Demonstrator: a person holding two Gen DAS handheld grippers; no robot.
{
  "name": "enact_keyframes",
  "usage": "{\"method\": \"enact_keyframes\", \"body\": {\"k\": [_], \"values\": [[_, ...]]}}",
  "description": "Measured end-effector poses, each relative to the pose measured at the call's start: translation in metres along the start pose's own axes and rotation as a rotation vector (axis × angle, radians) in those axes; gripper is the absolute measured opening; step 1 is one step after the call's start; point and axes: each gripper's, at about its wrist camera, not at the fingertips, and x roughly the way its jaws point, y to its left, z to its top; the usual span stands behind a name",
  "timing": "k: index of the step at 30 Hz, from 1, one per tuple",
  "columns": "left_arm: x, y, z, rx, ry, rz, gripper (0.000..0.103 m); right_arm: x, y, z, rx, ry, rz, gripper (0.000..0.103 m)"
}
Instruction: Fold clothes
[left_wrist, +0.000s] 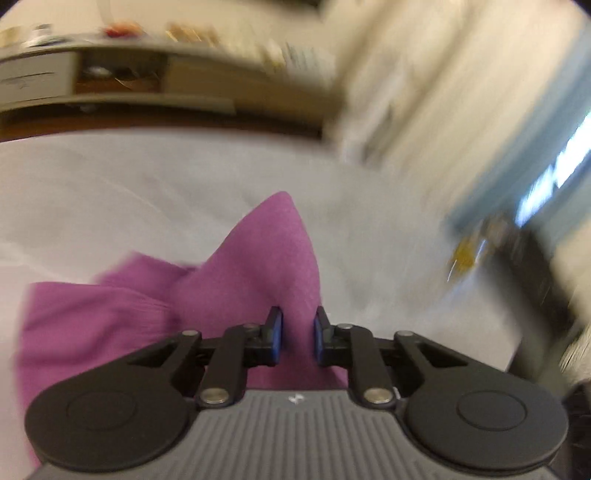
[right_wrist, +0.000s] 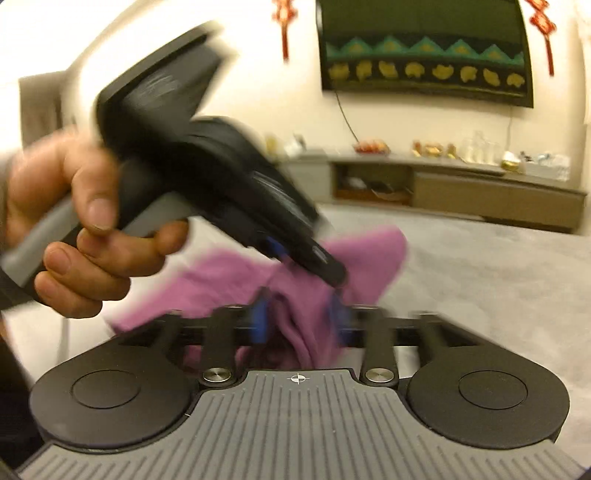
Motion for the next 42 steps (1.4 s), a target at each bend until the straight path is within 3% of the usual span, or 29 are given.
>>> {"method": "enact_keyframes", "body": {"k": [2,5,6,11,12,13,14,15,16,18,20,21,24,26,28,32,35,39,40,42], "values": [[-0.045,0.052,-0.014,-0.119,-0.096,0.032,0.016,-0.010,0.007,0.009,0.031,-0.053,0.111,0.054],[-0.049,0.135,-0.050,-0.308,-0.054,0.123,0.016,0.015,0.031,0.009,-0.028,0.026,0.206,0.052],[-0.043,0.145,-0.059,-0.332,-0.036,0.144,0.017,0.032,0.041,0.004,-0.052,0.070,0.224,0.052],[-0.029,0.145,-0.072,-0.357,0.006,0.097,0.020,0.115,0.092,-0.030,-0.205,0.267,0.282,0.050],[-0.027,0.144,-0.074,-0.362,0.015,0.088,0.020,0.118,0.096,-0.033,-0.281,0.261,0.264,0.045],[-0.024,0.144,-0.077,-0.367,0.023,0.079,0.020,0.120,0.096,-0.031,-0.347,0.268,0.227,0.026],[-0.021,0.144,-0.079,-0.372,0.032,0.070,0.020,0.120,0.093,-0.026,-0.405,0.284,0.174,0.021],[-0.017,0.139,-0.081,-0.362,0.044,0.049,0.022,0.122,0.082,-0.020,-0.439,0.308,0.113,0.025],[-0.009,0.125,-0.081,-0.322,0.059,0.015,0.022,0.126,0.063,-0.015,-0.457,0.332,0.029,0.040],[0.002,0.102,-0.078,-0.261,0.066,-0.007,0.022,0.130,0.025,-0.009,-0.465,0.362,-0.155,0.042],[0.007,0.085,-0.075,-0.205,0.048,-0.005,0.022,0.125,-0.012,-0.001,-0.387,0.397,-0.287,0.039],[0.008,0.078,-0.074,-0.177,0.037,-0.003,0.022,0.117,-0.026,0.002,-0.297,0.393,-0.292,0.039],[0.010,0.061,-0.079,-0.080,0.039,0.017,0.024,0.082,-0.056,0.012,0.090,0.329,-0.160,0.041],[0.012,0.048,-0.086,-0.009,0.056,0.057,0.025,0.069,-0.063,0.009,0.315,0.296,-0.022,0.049],[0.015,0.043,-0.090,0.032,0.071,0.100,0.026,0.079,-0.066,-0.002,0.528,0.309,0.092,0.055],[0.023,0.041,-0.094,0.088,0.099,0.185,0.026,0.111,-0.069,-0.027,0.918,0.352,0.280,0.057],[0.028,0.040,-0.098,0.130,0.120,0.248,0.026,0.140,-0.065,-0.036,1.004,0.368,0.292,0.063],[0.027,0.045,-0.099,0.152,0.127,0.294,0.026,0.180,-0.061,-0.040,1.061,0.361,0.247,0.067],[0.026,0.047,-0.099,0.151,0.125,0.299,0.026,0.188,-0.058,-0.043,1.076,0.360,0.236,0.065],[0.014,0.054,-0.096,0.125,0.094,0.276,0.026,0.201,-0.052,-0.052,1.108,0.360,0.215,0.046]]}}
